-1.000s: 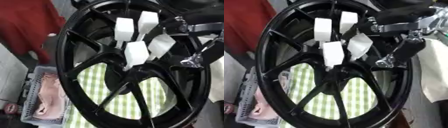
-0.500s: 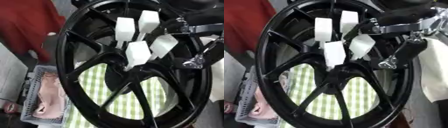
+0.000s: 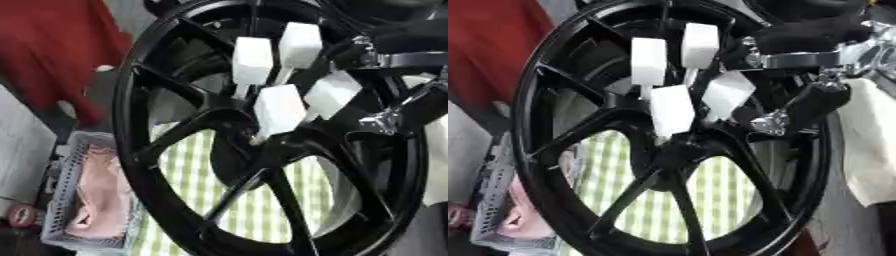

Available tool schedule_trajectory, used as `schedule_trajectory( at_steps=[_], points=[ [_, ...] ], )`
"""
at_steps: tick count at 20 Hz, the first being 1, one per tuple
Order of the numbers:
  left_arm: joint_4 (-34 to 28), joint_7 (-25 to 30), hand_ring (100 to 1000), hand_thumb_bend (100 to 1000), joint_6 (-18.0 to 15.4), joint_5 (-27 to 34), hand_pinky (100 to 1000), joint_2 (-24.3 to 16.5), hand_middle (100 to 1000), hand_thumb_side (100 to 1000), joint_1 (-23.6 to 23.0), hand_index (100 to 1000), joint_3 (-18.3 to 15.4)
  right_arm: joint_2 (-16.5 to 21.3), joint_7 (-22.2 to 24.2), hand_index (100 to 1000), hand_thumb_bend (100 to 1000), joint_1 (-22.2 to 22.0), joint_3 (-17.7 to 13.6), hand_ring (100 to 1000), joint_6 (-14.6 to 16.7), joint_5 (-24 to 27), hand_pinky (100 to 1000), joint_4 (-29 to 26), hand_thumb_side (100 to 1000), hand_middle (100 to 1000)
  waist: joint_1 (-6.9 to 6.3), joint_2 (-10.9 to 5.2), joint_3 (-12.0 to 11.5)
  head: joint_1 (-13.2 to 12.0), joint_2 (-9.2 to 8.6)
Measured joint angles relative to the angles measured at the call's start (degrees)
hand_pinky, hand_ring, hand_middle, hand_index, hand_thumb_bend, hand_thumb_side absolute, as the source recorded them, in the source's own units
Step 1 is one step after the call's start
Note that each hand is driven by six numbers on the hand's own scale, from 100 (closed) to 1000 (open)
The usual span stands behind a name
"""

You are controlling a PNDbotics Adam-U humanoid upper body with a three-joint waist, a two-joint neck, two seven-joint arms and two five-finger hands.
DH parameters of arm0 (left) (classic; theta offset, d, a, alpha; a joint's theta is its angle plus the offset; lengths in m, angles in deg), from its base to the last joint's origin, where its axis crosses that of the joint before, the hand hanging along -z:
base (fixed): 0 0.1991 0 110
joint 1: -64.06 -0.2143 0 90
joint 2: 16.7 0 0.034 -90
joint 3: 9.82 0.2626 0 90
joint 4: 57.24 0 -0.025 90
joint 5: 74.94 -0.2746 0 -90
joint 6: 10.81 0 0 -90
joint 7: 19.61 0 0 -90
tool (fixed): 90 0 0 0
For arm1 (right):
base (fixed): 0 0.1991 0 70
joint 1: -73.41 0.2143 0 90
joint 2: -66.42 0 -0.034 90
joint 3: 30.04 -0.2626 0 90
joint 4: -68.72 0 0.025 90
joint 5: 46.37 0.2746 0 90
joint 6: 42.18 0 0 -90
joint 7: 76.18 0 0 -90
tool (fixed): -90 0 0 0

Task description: Pull the pin out of the wheel hub.

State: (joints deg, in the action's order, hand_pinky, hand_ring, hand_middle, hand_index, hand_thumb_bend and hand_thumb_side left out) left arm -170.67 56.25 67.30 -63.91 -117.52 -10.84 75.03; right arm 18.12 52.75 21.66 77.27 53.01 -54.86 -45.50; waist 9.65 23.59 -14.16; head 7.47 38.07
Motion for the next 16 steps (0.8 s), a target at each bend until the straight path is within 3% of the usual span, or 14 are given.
schedule_trajectory(
  at_steps=[5, 9, 12, 16],
  points=[
    [0.0, 0.1, 929, 261, -0.1, 0.0, 908, 0.0, 841, 623, 0.1, 875, 0.0, 0.0, -1.7, 795, 100, -0.3, 0.0, 775, 0.1, -0.2, 810, 0.0, 100, 703, 0.01, 0.06, -0.1, 0.0, -0.43],
    [0.0, 0.1, 929, 263, -0.1, 0.0, 907, 0.0, 842, 622, 0.1, 875, 0.0, 0.0, -2.7, 638, 100, -0.3, 0.1, 715, 0.0, -0.1, 764, 0.0, 100, 553, 0.01, 0.08, -0.1, 0.0, -0.44],
    [0.0, 0.0, 929, 263, -0.1, 0.1, 907, 0.0, 842, 621, 0.1, 873, 0.0, 0.0, -3.3, 501, 100, -0.3, 0.3, 567, -0.3, 0.3, 631, 0.0, 100, 432, 0.03, 0.08, -0.1, 0.0, -0.44],
    [0.0, -0.1, 929, 263, -0.2, 0.1, 907, 0.0, 842, 620, 0.1, 871, 0.0, 0.0, -4.5, 429, 100, -0.3, 0.3, 472, -1.0, 1.1, 520, 0.0, 100, 358, 0.09, 0.08, -0.1, 0.0, -0.46]
  ],
)
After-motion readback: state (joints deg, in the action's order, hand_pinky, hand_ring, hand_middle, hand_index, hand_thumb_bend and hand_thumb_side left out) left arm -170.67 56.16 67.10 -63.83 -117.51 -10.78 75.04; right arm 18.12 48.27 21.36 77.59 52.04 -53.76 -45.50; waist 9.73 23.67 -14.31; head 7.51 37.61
